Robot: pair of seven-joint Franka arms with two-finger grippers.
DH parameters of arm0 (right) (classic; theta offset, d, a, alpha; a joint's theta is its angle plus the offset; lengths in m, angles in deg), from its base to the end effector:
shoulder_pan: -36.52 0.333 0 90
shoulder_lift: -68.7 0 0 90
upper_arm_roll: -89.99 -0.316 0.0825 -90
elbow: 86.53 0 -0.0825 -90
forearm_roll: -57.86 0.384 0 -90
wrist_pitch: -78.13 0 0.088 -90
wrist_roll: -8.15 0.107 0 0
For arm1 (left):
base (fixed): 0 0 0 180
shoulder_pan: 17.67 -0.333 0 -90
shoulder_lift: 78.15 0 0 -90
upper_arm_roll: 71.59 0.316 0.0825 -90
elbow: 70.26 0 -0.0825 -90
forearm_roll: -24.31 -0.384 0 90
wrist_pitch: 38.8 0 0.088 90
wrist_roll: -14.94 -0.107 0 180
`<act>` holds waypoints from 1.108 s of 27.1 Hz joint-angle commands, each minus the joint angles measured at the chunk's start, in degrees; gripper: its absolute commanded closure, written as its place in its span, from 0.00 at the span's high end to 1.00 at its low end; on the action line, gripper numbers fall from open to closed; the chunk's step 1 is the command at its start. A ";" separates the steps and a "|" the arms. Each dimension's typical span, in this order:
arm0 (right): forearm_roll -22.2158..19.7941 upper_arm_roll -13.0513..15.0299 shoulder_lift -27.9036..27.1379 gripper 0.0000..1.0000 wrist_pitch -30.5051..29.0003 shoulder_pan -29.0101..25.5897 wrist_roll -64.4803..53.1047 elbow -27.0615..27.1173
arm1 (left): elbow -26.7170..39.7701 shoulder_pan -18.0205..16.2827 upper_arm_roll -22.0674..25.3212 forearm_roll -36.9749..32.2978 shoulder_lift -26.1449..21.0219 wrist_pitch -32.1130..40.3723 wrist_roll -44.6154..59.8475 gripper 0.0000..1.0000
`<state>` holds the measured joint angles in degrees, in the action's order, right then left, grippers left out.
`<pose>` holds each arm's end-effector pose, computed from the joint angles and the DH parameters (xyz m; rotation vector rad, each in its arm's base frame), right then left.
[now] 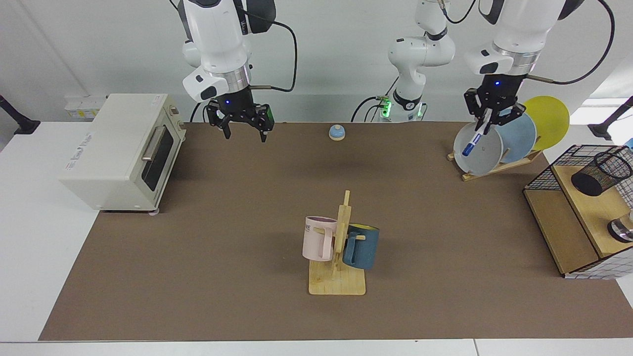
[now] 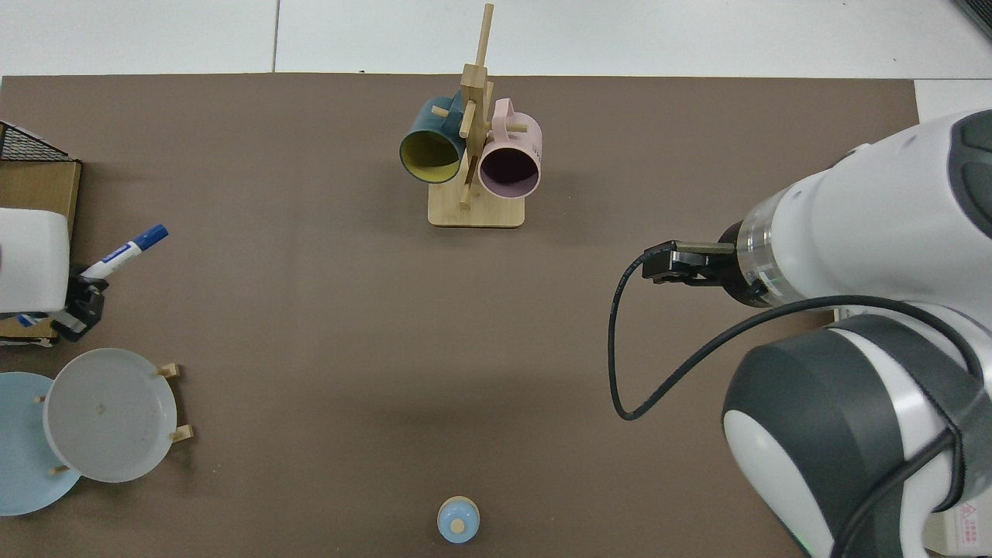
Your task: Put markers into pen holder
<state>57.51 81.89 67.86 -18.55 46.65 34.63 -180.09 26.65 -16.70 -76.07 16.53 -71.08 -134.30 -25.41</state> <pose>0.5403 0.1768 0.5972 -3.1215 0.2243 -0.0602 0.5236 -0.0393 0.6433 -2.7347 1.1653 -0.0747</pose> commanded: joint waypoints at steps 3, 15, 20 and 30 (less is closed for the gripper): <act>-2.90 -0.77 1.55 0.99 0.53 -0.90 -6.08 -1.62 | -9.36 -2.72 -0.71 -8.47 -5.39 4.71 -4.63 0.00; -1.85 -0.77 3.04 0.99 3.87 -2.21 -8.37 -1.71 | -12.01 -5.45 -0.54 -19.90 -6.89 3.83 -13.34 0.00; -0.88 -0.77 3.04 0.99 3.78 -2.39 -7.93 -1.62 | -14.02 -6.33 -0.54 -25.26 -7.15 3.22 -17.03 0.00; -0.35 -0.77 2.78 0.99 3.87 -4.94 -8.37 -1.62 | -16.23 -15.28 -0.71 -27.99 -8.82 -5.82 -30.91 0.00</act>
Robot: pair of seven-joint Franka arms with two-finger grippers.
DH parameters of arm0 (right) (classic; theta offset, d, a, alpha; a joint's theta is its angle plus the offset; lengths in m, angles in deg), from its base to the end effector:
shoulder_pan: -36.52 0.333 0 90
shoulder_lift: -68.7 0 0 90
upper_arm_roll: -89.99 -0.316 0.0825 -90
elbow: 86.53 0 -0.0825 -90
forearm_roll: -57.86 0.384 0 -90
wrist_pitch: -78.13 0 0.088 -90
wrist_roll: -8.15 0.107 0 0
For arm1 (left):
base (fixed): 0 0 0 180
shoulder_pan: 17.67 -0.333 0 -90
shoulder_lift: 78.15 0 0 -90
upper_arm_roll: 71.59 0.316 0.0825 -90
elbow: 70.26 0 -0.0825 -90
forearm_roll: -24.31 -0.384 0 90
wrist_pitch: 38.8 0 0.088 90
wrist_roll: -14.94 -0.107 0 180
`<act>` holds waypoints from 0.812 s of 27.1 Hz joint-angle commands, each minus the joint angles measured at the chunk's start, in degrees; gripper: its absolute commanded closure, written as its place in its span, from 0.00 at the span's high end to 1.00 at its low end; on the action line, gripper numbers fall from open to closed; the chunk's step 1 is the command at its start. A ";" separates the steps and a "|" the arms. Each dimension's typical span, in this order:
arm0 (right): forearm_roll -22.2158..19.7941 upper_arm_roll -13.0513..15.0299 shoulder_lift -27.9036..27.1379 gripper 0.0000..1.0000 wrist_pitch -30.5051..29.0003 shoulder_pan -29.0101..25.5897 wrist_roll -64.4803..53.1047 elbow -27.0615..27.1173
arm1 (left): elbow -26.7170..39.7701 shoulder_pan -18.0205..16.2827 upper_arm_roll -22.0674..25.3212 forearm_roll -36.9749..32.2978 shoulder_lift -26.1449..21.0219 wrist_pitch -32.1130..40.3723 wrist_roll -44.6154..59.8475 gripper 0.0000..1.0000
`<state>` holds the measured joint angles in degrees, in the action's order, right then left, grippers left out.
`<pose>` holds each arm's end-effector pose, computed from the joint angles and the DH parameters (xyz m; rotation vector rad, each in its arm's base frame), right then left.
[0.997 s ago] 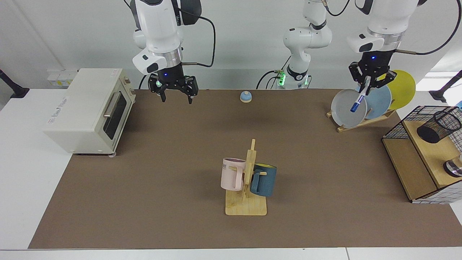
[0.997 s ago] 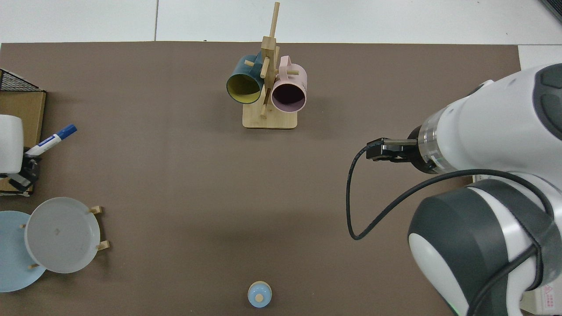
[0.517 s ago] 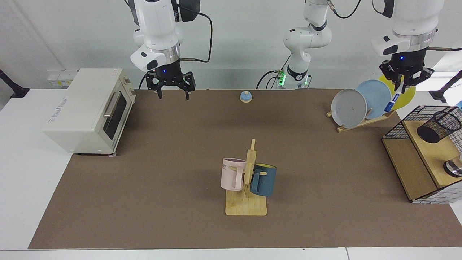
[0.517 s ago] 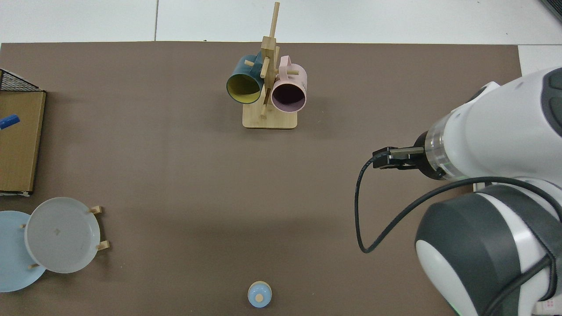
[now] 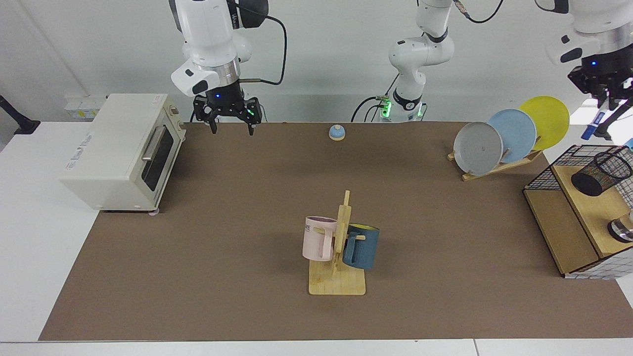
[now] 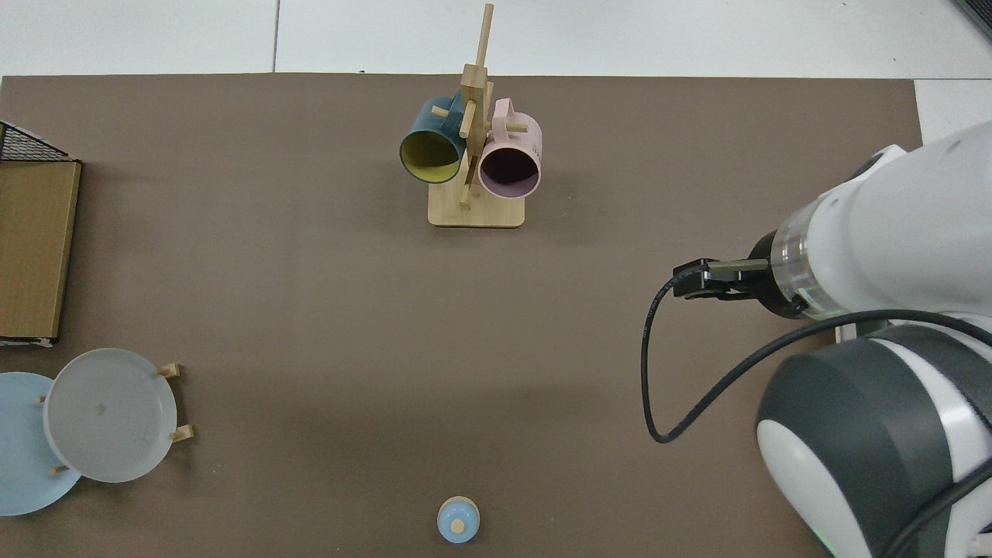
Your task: Put markers into pen holder
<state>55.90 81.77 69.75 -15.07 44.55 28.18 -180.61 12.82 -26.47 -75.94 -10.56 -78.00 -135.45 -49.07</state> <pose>0.5316 0.1520 0.6058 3.1058 -0.0996 0.0219 0.5554 0.0982 0.7124 -2.1708 1.2389 0.1963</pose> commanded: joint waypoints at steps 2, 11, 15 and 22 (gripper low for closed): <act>1.96 -0.65 0.88 0.99 0.39 -3.80 -2.01 -1.10 | -2.40 -7.28 -0.84 -0.90 -1.99 -6.88 -9.46 0.00; 2.32 -0.65 0.80 0.99 1.09 -6.53 -7.98 -1.19 | -2.40 -8.95 -0.84 -8.98 -2.34 -11.28 -17.90 0.00; 2.75 -0.65 0.80 0.99 2.23 -6.71 -8.43 -1.10 | -1.96 -8.95 -0.84 -13.01 -2.34 -12.33 -17.90 0.00; 3.02 -0.74 0.97 0.99 2.23 -6.01 -8.16 -0.31 | -1.70 -10.89 -0.93 -16.01 -4.89 -14.53 -17.99 0.00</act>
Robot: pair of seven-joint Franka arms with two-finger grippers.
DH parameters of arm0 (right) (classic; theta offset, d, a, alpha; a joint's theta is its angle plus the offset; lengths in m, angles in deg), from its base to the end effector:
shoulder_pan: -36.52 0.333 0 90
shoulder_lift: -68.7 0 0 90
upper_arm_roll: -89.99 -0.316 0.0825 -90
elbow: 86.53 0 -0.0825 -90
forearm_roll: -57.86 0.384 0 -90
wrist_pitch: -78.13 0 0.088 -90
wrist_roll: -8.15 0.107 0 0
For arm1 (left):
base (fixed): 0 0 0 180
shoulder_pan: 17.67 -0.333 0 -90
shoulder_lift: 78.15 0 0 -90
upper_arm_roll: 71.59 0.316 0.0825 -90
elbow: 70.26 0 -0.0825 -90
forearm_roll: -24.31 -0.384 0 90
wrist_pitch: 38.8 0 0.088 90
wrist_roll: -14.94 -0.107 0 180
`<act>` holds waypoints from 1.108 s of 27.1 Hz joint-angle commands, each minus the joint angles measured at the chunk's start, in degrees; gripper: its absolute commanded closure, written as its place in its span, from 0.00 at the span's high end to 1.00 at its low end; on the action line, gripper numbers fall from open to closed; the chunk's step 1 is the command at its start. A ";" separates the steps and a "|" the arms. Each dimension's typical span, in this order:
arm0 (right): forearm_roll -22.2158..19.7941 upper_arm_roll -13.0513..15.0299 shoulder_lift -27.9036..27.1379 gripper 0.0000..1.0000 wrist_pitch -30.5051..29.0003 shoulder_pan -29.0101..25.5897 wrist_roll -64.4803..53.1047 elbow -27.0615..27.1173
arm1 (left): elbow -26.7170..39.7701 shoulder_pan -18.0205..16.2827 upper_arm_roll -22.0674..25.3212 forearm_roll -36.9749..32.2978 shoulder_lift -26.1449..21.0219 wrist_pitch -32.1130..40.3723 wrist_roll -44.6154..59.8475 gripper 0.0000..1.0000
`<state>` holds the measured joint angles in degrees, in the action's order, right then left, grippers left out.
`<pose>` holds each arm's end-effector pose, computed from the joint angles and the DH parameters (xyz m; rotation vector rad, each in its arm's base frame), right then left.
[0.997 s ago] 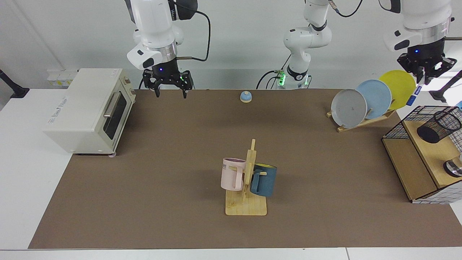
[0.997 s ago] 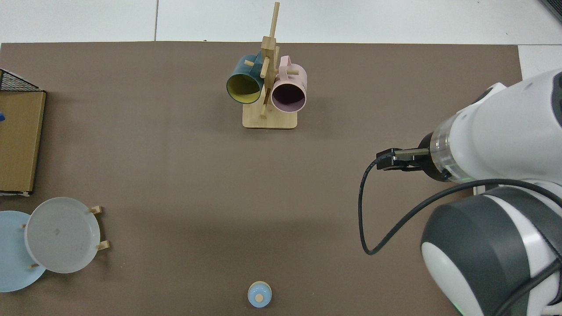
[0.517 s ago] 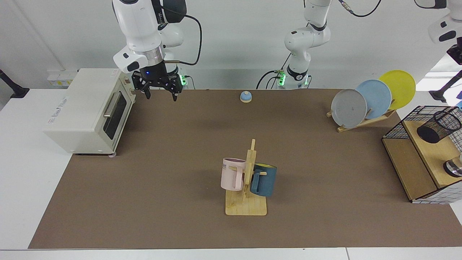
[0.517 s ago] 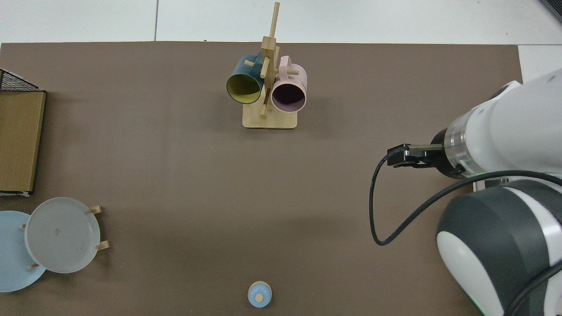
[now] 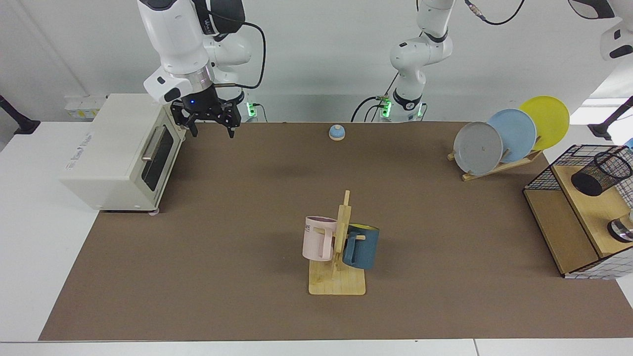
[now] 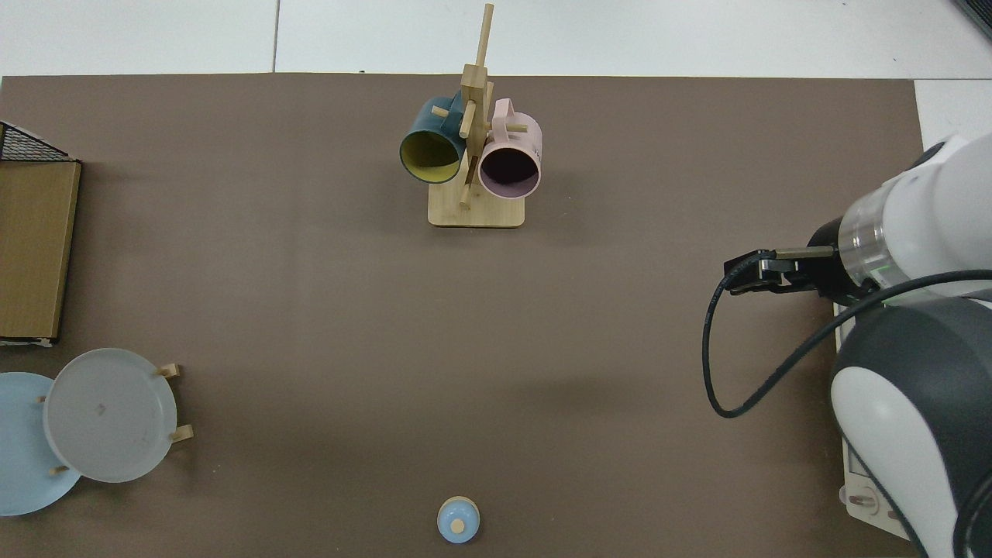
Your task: Put markers into pen holder
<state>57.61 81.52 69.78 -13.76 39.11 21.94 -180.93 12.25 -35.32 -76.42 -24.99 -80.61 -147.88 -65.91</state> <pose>0.5398 0.1058 0.6013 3.1281 -0.0743 -0.0360 0.5658 0.1865 0.7243 -1.7767 1.3520 0.4280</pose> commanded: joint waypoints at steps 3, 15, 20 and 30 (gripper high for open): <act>1.31 -0.50 0.95 0.99 0.92 -0.48 -1.84 0.80 | -0.77 -2.03 -0.45 -2.73 -3.59 -2.46 -1.14 0.00; 1.31 -0.67 1.12 0.99 1.28 -0.48 -1.84 1.94 | 3.88 -5.02 -0.54 -4.67 -5.97 -7.11 -0.97 0.00; 1.48 -0.67 1.04 0.99 -0.57 -0.66 -1.66 1.86 | 7.04 -5.11 -0.53 -5.10 -6.06 -7.64 -0.35 0.00; 1.48 -0.50 1.04 0.99 -0.57 -1.62 -1.57 1.77 | 11.53 -5.11 -0.54 -4.84 -5.53 -7.38 -0.79 0.00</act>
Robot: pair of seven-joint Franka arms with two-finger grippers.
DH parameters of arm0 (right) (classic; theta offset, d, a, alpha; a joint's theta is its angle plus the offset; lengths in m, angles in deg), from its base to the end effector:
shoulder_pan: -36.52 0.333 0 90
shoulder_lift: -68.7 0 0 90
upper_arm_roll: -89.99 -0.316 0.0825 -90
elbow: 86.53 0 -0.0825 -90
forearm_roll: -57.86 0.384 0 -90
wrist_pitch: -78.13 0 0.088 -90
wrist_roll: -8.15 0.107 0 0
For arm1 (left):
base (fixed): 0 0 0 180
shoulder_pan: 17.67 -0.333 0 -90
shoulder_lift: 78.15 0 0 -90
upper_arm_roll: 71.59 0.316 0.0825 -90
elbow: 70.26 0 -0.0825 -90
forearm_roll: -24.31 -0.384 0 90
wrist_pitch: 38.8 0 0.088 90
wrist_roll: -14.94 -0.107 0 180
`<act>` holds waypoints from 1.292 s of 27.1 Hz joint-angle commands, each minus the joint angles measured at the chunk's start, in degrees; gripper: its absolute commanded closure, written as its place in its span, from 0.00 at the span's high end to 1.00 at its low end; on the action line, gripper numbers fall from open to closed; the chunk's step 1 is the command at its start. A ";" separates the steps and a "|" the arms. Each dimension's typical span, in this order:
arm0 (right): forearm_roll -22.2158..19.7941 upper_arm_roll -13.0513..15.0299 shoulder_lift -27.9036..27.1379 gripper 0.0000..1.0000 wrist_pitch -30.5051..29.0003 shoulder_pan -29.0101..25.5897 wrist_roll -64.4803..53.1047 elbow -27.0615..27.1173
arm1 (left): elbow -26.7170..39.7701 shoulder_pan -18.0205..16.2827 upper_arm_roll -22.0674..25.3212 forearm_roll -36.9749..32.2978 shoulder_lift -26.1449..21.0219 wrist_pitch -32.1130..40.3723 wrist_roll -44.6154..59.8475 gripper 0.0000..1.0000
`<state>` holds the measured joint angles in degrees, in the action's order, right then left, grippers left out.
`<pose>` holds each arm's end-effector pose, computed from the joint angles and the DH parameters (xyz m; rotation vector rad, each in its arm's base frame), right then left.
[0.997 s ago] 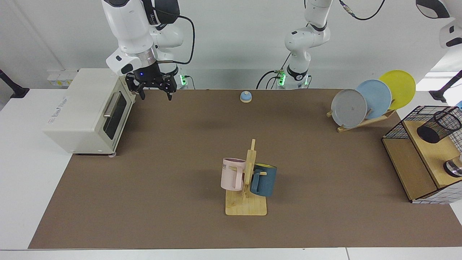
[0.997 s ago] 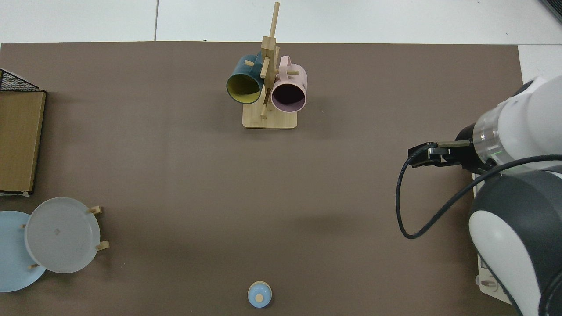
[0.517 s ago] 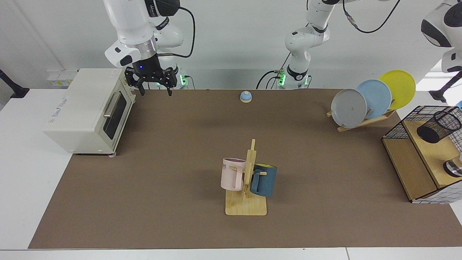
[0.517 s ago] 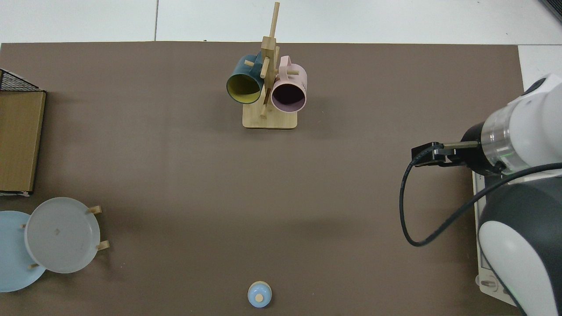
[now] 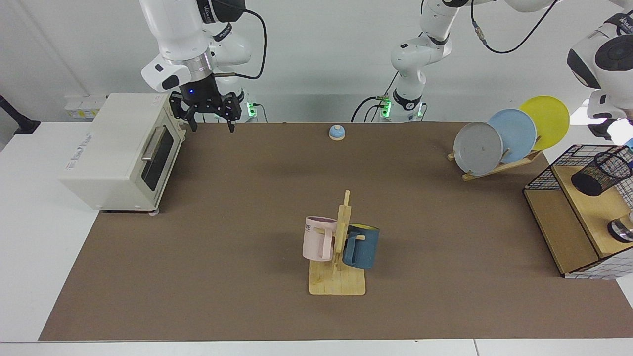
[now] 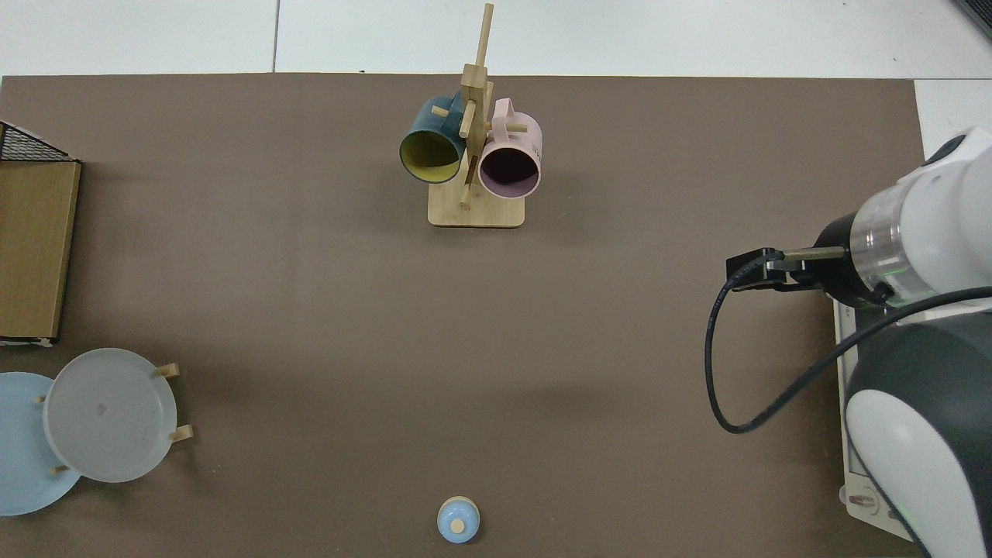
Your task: Put markers into pen holder
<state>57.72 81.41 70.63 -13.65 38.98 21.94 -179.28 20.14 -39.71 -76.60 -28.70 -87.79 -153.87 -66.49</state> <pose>0.5365 0.1059 0.6229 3.1368 -0.0753 0.0276 0.5999 0.2383 0.5876 -1.7568 1.5111 0.6186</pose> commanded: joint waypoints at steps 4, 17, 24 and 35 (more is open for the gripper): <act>1.29 -0.39 0.18 0.99 -0.69 -1.50 -1.57 0.11 | 4.34 -0.90 -0.35 -1.13 1.64 -1.56 -0.22 0.00; 1.28 -0.39 0.18 0.99 -0.69 -1.50 -1.57 0.03 | 7.42 -0.90 -0.35 -0.78 1.55 -1.56 -0.22 0.00; 1.28 -0.39 0.18 0.99 -0.69 -1.50 -1.57 0.03 | 8.65 -0.99 -0.35 0.10 1.47 -2.17 -0.22 0.00; 1.37 -0.39 0.18 0.99 -0.69 -1.50 -1.57 0.03 | 10.50 -2.48 -0.35 0.72 0.94 -4.90 -0.13 0.00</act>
<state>57.73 81.50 70.63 -13.69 38.57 21.94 -179.28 28.74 -40.73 -76.49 -28.49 -87.77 -156.41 -66.48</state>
